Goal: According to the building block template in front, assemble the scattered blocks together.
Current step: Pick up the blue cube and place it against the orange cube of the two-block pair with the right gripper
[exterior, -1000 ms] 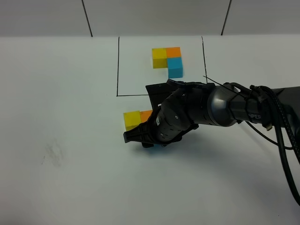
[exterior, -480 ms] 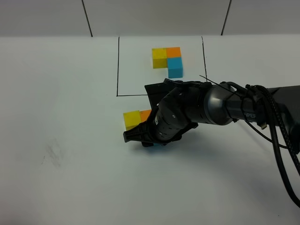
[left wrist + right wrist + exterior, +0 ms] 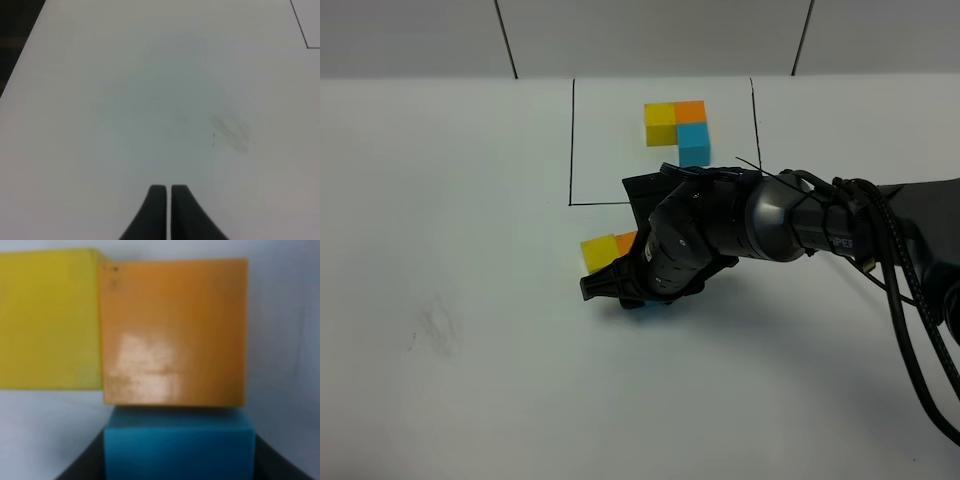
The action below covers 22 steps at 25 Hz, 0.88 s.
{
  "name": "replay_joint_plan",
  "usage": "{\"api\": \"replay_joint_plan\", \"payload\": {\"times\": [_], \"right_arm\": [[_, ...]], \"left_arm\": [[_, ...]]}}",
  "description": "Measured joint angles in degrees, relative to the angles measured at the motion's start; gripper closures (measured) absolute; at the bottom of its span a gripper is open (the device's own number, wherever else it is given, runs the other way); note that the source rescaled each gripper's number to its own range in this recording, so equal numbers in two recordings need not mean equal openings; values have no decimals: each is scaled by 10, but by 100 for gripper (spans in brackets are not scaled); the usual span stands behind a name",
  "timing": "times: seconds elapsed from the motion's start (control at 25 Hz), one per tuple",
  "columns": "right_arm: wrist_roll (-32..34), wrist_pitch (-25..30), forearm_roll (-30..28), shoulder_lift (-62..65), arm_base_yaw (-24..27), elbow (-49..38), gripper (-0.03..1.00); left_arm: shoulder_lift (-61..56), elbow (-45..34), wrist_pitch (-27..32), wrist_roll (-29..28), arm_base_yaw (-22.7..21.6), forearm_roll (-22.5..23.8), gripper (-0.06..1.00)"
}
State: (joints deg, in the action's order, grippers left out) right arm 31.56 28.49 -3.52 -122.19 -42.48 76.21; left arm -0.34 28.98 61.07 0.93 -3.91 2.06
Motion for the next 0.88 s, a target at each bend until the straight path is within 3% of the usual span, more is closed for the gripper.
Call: {"api": "replay_joint_plan", "payload": {"times": [0.56,0.88], "right_arm": [[-2,24,-59,-4,-1,4,51],[-19,30,-62,-5,-1,5,51]], "left_arm": [[0,0,0,0,0,0,94],[0,0,0,0,0,0,94]]}}
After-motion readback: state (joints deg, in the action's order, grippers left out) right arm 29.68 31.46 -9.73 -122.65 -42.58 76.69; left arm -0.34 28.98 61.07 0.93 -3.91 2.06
